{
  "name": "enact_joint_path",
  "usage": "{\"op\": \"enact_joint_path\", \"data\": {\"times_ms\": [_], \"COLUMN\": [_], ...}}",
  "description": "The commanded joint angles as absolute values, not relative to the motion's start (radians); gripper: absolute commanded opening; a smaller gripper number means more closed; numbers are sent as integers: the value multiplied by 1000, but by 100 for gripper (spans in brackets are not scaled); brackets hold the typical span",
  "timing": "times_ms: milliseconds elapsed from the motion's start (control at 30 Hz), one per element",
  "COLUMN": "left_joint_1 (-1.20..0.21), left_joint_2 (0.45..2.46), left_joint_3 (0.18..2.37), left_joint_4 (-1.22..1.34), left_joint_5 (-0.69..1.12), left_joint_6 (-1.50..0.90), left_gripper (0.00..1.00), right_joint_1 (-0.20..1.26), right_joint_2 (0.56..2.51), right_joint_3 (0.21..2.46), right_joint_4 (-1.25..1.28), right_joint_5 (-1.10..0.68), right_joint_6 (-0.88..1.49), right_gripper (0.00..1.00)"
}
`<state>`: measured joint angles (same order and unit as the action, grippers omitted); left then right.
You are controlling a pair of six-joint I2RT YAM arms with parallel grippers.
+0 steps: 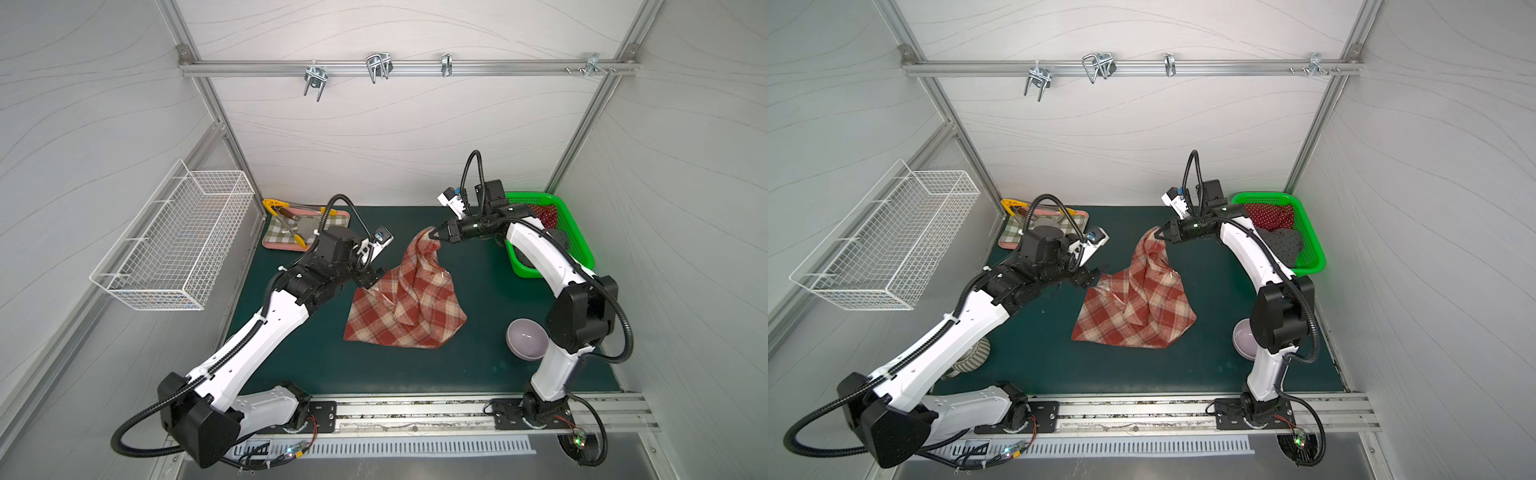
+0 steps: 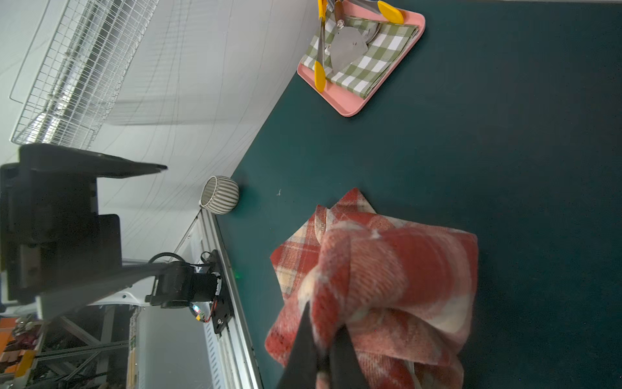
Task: Roll up the skirts
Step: Flatten out the skirt at the center of the board.
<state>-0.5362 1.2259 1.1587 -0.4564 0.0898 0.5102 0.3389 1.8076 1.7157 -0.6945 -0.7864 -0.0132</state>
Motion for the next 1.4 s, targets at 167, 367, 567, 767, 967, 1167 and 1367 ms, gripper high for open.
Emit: {"op": "enact_joint_path", "data": {"times_ms": [167,367,567,767,967,1167,1367], "left_joint_1": [-574,-578,-578,-577,-574,-574,-552], "left_joint_2": [1408,1542,1648,1718,1760,1771,1649], "left_joint_3": [1085,1034,1016,1043,1000,985,1000], "left_joint_4": [-433,-346,-257,-203,-111,-108,-198], "left_joint_5": [308,310,308,338,358,417,384], "left_joint_6": [628,596,546,496,450,429,439], "left_gripper": [85,84,82,81,81,38,0], "right_joint_1": [317,272,262,283,301,298,263], "right_joint_2": [1774,1704,1650,1625,1639,1629,1596], "right_joint_3": [1638,1571,1550,1542,1550,1550,1564], "right_joint_4": [-620,-564,-536,-537,-557,-557,-545], "right_joint_5": [-720,-708,-751,-732,-720,-699,-632], "right_joint_6": [-87,-50,-27,-36,-58,-57,19], "right_gripper": [0,0,0,0,0,0,0]}}
